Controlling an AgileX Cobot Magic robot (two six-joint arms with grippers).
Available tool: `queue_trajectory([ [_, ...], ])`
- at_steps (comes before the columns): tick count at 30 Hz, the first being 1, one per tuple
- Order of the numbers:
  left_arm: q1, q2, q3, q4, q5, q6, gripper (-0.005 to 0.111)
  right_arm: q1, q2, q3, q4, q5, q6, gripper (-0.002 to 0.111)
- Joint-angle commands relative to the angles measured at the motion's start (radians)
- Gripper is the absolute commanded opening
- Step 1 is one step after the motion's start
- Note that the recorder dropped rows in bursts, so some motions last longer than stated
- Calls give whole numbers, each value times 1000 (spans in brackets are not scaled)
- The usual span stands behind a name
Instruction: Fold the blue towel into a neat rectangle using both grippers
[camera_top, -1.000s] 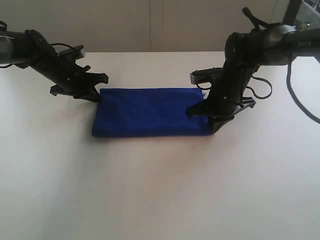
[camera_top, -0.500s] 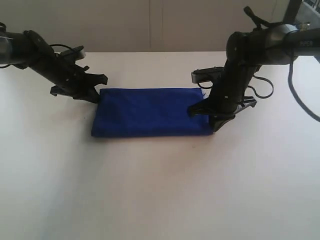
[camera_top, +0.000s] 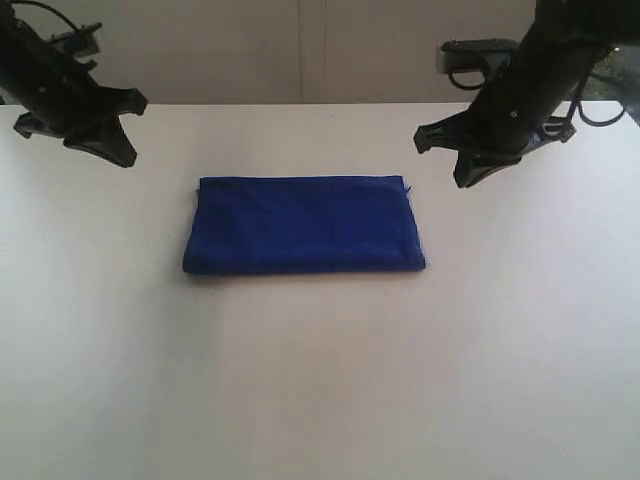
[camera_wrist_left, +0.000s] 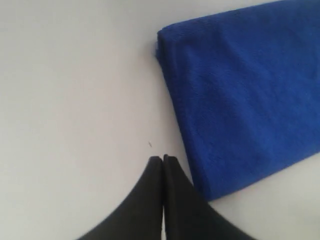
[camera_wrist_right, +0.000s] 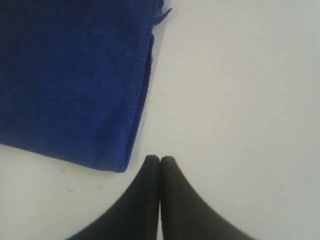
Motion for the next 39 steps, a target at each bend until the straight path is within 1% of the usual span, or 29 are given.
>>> queue_trajectory([
  [1,-4,-124,50,4,56,-27,0,-6,-97,71,28,3,4,0],
  [4,-4,-204,120,18,59,-26,0,-6,-165,150,30,-7,4,0],
  [8,-4,-329,254,24,32,-32,0,-6,-274,273,30,-64,12,0],
  [13,-4,-551,468,24,-115,-47,0,-6,-452,422,29,-122,12,0],
  [17,-4,-742,612,24,-187,-41,0,-6,-626,519,27,-191,12,0],
  [20,-4,-893,712,11,-228,-41,0,-6,-772,590,27,-239,12,0],
  [21,-4,-982,768,0,-244,-41,0,-6,-860,625,27,-249,12,0],
  [22,-4,-1030,796,-2,-249,-41,0,-6,-909,644,27,-252,12,0],
  [25,-4,-1233,909,-37,-255,-3,0,-6,-1150,739,27,-302,12,0],
  [28,-4,-1349,968,-55,-263,40,0,-6,-1294,797,27,-326,-22,0],
  [31,-4,-1431,1027,-59,-296,69,0,-6,-1437,857,23,-369,-59,0],
  [33,-4,-1470,1082,-57,-354,69,0,-6,-1536,914,3,-439,-113,0],
  [36,-4,-1470,1137,-27,-432,120,0,-6,-1589,1054,-60,-725,-128,0],
  [37,-4,-1470,1145,-27,-436,120,0,-6,-1589,1077,-60,-760,-128,0],
  [39,-4,-1470,1147,-32,-396,110,0,-6,-1589,1088,-60,-740,-128,0],
])
